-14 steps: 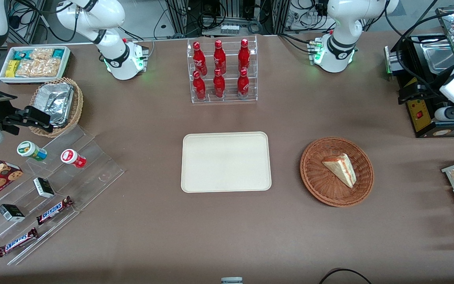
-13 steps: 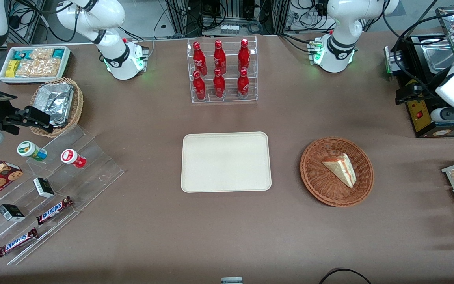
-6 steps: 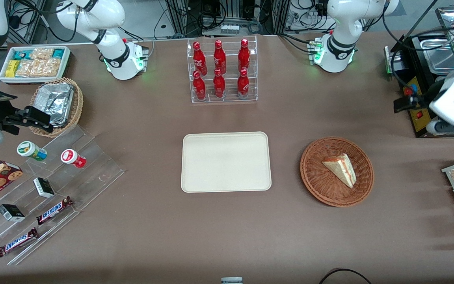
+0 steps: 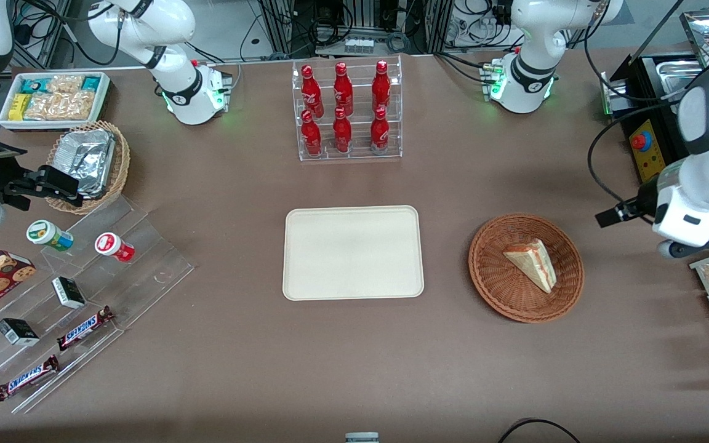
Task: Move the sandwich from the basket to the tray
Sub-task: 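Move the left gripper over the sandwich in the wicker basket, then lower the left gripper and close it on the wrapped sandwich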
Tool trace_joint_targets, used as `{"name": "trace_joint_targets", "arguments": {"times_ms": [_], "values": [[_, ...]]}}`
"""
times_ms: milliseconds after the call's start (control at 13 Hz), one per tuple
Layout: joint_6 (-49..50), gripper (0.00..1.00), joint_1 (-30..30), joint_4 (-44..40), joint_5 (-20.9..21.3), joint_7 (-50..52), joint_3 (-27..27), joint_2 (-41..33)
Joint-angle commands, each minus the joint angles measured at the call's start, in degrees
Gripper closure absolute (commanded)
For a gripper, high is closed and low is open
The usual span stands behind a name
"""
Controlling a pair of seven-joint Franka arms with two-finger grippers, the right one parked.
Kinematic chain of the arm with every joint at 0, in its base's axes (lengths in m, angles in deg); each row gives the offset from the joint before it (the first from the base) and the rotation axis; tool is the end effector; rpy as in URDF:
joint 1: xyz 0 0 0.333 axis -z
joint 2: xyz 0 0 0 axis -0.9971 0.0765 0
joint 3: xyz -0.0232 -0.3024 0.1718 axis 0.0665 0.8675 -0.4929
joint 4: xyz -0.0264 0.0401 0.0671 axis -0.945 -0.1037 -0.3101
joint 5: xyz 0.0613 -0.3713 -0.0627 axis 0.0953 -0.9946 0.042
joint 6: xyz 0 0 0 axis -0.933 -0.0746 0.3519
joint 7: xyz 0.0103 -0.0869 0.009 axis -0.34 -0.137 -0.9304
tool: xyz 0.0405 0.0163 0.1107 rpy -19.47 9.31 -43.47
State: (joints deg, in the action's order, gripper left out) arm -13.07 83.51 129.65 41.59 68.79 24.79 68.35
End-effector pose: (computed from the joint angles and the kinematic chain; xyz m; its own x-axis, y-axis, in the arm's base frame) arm 0.5758 -0.0111 0.4932 0.9039 0.4074 -0.1304 0.3956 -0.9121 -0.1074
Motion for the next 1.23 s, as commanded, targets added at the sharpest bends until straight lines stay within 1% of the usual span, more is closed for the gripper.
{"name": "trace_joint_targets", "arguments": {"times_ms": [0, 154, 308, 385, 462, 846, 1154], "values": [[-10.6, 0.00, 0.3, 9.1, -0.2, 7.2, 0.0, -1.4], [-19.8, 0.00, 0.5, 14.9, -0.2, 11.0, 0.1, -1.4], [-24.0, 0.00, 0.4, 17.1, -2.2, 11.3, 0.0, -0.4], [-25.9, 0.00, 0.5, 17.5, -3.5, 12.9, 0.1, 0.4], [-27.8, 0.00, 0.7, 18.1, -3.6, 15.6, 0.3, 0.7], [-34.1, 0.00, 4.8, 19.2, -3.5, 22.9, 0.5, 4.5], [-36.1, 0.00, 5.0, 21.0, -2.5, 23.0, 0.6, 5.6]]}}
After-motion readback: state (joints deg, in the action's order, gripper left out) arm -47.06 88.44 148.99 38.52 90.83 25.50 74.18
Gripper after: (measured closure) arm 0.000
